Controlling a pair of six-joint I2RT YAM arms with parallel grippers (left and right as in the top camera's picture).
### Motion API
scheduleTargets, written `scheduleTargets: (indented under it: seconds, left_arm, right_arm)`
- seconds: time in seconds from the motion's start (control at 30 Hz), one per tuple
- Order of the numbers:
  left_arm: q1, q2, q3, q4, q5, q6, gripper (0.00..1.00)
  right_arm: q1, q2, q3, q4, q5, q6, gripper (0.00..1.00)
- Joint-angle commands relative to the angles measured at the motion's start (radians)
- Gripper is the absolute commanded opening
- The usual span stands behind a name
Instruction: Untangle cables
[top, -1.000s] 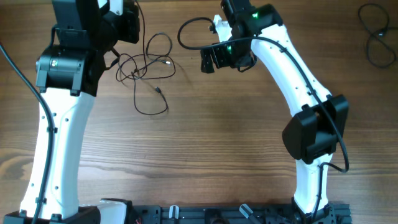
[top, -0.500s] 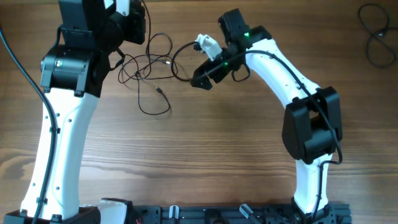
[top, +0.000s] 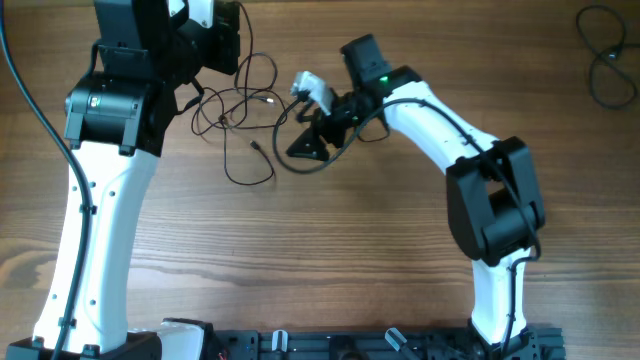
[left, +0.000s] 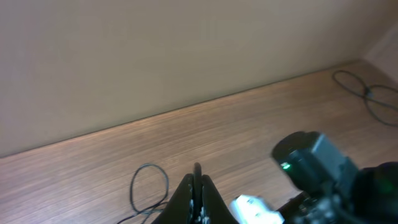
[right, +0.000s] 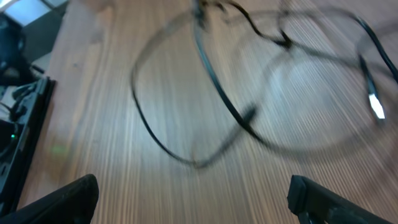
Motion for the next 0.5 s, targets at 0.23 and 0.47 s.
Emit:
scheduleTargets:
  seconds: [0.23, 0.47]
  left_arm:
    - [-0.003, -0.009, 0.002, -0.008, 0.076, -0.020, 0.05]
    - [-0.003, -0.009, 0.002, -0.006, 0.076, -0.020, 0.05]
  right_arm:
    - [0.129, 0.040, -0.002, 0.160, 0.007, 0.043, 1.00]
    - [0.110, 0.078, -0.002, 0.177, -0.002, 0.045, 1.00]
